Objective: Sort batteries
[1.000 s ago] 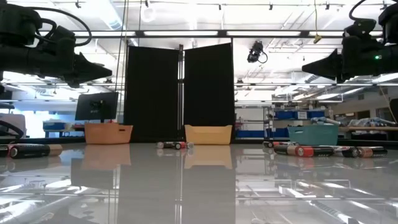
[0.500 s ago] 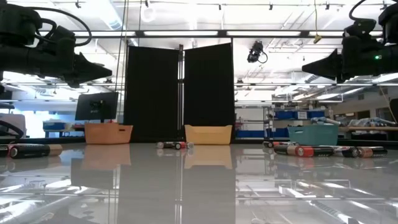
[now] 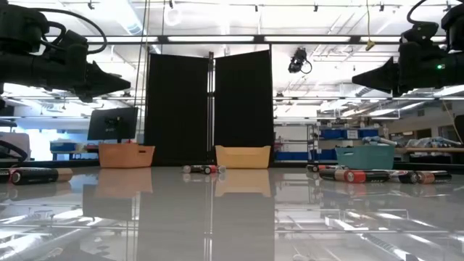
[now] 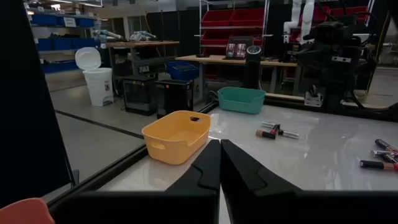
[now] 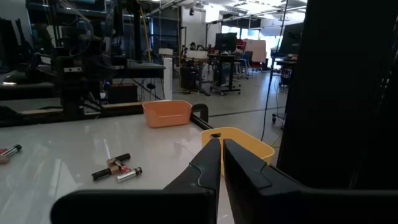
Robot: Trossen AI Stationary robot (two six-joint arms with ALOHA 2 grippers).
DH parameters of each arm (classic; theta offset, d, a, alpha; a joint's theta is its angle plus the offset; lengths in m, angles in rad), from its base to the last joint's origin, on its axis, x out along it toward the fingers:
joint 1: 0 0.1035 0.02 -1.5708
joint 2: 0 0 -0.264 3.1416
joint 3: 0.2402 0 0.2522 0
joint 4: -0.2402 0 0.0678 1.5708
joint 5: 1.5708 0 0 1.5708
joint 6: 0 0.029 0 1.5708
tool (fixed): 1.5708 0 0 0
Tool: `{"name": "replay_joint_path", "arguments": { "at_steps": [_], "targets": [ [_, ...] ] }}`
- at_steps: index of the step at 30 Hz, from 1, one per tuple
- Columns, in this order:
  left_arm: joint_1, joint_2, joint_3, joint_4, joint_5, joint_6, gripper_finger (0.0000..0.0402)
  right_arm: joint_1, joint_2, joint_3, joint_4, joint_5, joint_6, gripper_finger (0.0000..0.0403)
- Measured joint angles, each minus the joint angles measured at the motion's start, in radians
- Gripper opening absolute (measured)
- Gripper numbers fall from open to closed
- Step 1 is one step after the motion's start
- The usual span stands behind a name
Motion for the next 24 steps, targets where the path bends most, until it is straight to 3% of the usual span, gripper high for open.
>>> {"name": "replay_joint_path", "arguments": {
  "at_steps": [9, 18, 24],
  "targets": [
    [0.0, 0.0, 0.0, 0.0, 0.0, 0.0, 0.0015, 0.0, 0.0, 0.0, 0.039, 0.0, 0.0, 0.003],
    [0.0, 0.0, 0.0, 0.0, 0.0, 0.0, 0.0015, 0.0, 0.0, 0.0, 0.267, 0.0, -0.105, 0.003],
    [0.0, 0.0, 0.0, 0.001, 0.0, 0.0, 0.0015, 0.0, 0.035, 0.0, 0.306, -0.019, 0.058, 0.0027]
  ]
}}
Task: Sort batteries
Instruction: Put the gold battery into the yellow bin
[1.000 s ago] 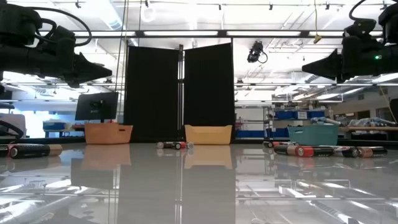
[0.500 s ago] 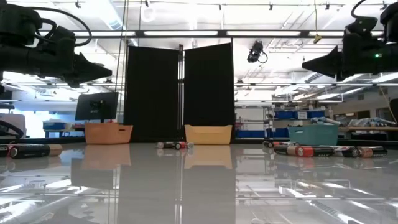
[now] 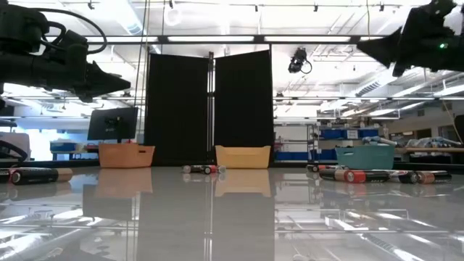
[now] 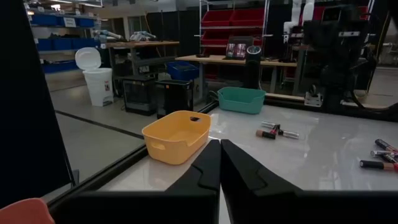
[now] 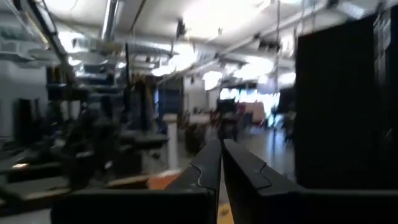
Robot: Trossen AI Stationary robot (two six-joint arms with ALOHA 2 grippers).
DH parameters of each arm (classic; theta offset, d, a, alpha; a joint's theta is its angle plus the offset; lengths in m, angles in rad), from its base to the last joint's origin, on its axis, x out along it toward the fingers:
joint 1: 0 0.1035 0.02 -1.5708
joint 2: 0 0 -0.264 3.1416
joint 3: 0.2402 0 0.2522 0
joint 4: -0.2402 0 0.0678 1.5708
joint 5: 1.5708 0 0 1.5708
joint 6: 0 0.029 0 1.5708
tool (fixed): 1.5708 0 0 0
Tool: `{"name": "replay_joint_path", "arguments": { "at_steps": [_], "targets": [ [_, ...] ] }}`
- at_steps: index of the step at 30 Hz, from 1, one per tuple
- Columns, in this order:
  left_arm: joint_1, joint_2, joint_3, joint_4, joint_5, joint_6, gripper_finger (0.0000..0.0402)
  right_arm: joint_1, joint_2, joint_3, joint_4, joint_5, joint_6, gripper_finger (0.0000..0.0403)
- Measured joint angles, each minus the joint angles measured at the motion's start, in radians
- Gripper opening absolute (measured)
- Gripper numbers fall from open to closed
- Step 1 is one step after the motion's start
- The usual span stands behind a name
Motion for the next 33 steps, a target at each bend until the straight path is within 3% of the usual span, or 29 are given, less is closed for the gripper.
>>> {"name": "replay_joint_path", "arguments": {
  "at_steps": [6, 12, 21, 24, 33],
  "targets": [
    [0.0, 0.0, 0.0, 0.057, 0.0, 0.0, 0.0015, 0.001, 0.194, 0.005, -0.06, 0.035, 0.144, 0.0009],
    [0.0, 0.0, 0.0, 0.112, 0.0, 0.003, 0.0015, 0.002, 0.435, 0.122, -0.065, 0.042, 0.17, 0.0011],
    [0.0, 0.0, 0.0, 0.139, 0.004, 0.097, 0.0015, 0.062, 0.695, 0.345, -0.045, 0.024, -0.103, 0.0018],
    [0.0, 0.0, 0.0, 0.135, 0.004, 0.104, 0.0015, 0.073, 0.755, 0.402, -0.047, 0.023, -0.106, 0.0015],
    [0.0, 0.0, 0.0, 0.111, 0.009, 0.075, 0.0015, 0.063, 0.99, 0.638, -0.398, 0.07, 0.064, 0.0024]
  ]
}}
